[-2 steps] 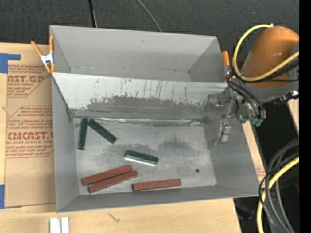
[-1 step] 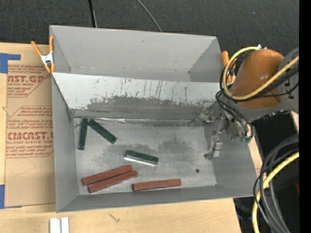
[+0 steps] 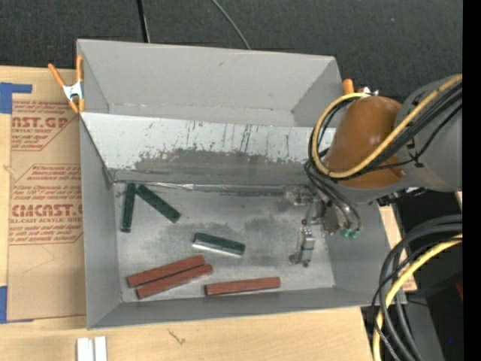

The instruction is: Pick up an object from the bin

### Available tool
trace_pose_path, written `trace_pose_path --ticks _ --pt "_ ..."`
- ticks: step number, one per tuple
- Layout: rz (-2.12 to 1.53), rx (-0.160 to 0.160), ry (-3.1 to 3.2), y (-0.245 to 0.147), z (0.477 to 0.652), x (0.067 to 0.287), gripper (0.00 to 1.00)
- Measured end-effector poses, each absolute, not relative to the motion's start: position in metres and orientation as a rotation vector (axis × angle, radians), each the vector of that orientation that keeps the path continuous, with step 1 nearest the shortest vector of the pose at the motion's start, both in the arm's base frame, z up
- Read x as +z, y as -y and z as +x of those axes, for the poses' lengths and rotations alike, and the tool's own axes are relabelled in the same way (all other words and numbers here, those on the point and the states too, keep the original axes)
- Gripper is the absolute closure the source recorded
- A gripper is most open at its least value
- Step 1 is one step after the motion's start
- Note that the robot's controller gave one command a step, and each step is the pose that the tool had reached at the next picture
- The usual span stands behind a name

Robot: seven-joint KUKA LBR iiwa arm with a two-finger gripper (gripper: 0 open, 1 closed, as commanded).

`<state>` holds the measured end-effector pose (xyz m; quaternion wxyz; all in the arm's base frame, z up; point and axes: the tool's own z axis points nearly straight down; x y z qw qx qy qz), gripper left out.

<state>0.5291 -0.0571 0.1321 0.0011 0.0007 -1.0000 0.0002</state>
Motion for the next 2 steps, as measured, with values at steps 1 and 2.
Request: trace_pose_path --ticks 1,2 --pt "0.063 -0.004 3.142 0.022 0.520 0.124 0.00" --pt "-0.242 0.000 3.131 -0.027 0.503 0.077 1.00"
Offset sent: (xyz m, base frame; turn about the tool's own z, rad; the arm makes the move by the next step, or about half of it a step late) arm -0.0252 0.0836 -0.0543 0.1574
